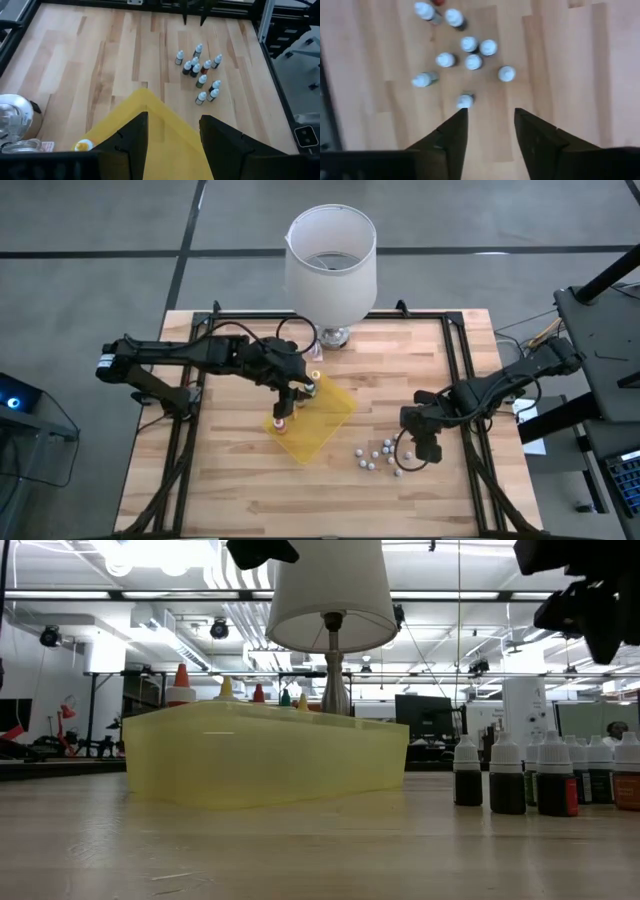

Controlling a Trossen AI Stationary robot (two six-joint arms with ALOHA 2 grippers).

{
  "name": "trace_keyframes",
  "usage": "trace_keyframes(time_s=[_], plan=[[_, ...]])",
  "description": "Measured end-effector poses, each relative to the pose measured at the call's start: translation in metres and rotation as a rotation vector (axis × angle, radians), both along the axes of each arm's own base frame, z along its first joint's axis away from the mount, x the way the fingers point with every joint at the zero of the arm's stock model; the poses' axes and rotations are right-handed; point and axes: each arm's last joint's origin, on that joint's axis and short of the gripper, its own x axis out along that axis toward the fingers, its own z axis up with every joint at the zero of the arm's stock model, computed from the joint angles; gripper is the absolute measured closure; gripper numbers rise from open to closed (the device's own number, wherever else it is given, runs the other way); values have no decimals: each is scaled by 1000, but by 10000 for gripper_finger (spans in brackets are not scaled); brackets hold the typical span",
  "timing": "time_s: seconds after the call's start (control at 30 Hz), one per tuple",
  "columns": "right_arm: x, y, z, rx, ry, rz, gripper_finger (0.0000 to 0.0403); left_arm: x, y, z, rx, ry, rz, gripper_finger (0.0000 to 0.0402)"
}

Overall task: Pick & Place food coloring
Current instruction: Put the small top orange food coloring bottle into the yellow bin

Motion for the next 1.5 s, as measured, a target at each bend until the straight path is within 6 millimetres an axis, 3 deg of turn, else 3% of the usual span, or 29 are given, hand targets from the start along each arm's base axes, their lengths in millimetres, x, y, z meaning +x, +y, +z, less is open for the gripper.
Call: trace_keyframes(time_s=[0.3, 0.93, 1.23, 1.5], plan=[[3, -2, -6, -29, -4, 16, 203, -14, 1, -11, 17, -27, 24, 252], [39, -10, -39, -61, 65, 203, 202, -75, 8, -17, 21, -139, 210, 252], [52, -6, -56, -65, 80, 233, 202, -85, 10, -13, 33, -177, 235, 252], [46, -8, -73, -79, 114, 232, 202, -85, 11, -14, 34, -174, 238, 252]])
